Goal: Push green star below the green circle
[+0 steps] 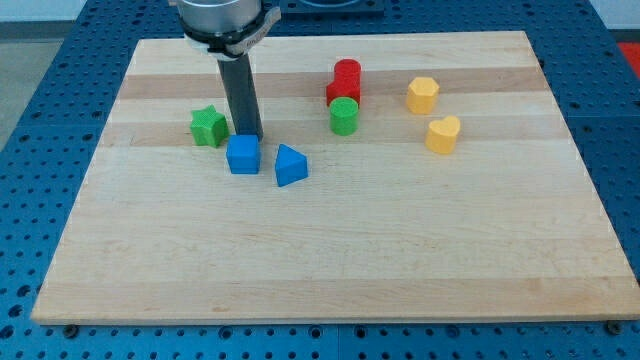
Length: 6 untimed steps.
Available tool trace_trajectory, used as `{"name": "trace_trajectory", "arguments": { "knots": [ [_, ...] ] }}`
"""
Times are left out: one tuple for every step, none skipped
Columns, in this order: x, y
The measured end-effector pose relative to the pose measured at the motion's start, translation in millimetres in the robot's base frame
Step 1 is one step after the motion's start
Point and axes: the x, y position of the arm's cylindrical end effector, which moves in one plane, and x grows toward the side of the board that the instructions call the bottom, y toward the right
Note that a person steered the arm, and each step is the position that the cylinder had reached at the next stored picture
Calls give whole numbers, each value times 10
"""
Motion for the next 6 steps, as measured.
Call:
{"name": "trace_trajectory", "arguments": {
  "knots": [
    [-28,-19],
    [-364,-22],
    [-658,-100],
    [-720,-452],
    [-644,-775],
    [-494,-887]
  ]
}}
